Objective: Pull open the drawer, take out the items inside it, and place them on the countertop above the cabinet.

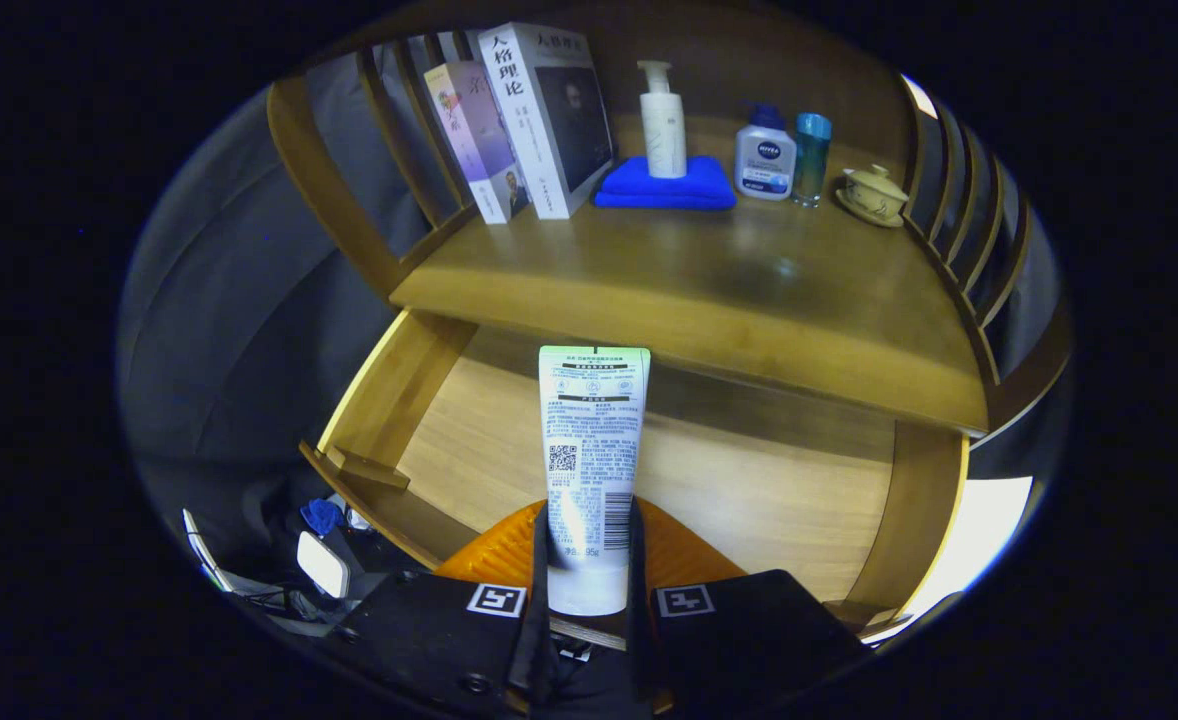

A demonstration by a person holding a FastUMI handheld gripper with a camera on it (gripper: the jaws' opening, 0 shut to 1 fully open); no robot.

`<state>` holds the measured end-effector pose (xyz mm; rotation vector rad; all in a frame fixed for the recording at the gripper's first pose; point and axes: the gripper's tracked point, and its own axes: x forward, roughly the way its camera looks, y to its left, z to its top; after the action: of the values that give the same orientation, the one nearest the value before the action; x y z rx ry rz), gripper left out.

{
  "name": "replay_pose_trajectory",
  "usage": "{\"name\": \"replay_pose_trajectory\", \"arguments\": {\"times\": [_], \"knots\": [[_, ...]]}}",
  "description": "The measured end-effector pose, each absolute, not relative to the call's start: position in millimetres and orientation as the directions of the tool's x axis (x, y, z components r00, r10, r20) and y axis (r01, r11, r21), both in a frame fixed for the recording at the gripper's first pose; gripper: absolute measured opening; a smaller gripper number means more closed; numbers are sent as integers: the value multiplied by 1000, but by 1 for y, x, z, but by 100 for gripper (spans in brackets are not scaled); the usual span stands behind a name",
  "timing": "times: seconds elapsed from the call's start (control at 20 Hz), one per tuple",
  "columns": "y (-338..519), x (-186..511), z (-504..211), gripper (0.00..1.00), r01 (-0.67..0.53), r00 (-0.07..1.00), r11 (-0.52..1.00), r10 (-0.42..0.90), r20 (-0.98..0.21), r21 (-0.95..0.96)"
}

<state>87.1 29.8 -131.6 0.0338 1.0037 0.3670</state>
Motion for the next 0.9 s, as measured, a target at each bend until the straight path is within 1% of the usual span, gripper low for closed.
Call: {"name": "replay_pose_trajectory", "arguments": {"times": [0.15,0.35,0.6,0.9], "knots": [[23,102,-115,33,-258,503,942,320,-803,214],[13,135,-104,33,-214,525,956,286,-802,200],[-6,188,-98,33,-134,538,971,239,-809,198],[-19,239,-95,33,-87,526,979,201,-826,183]]}}
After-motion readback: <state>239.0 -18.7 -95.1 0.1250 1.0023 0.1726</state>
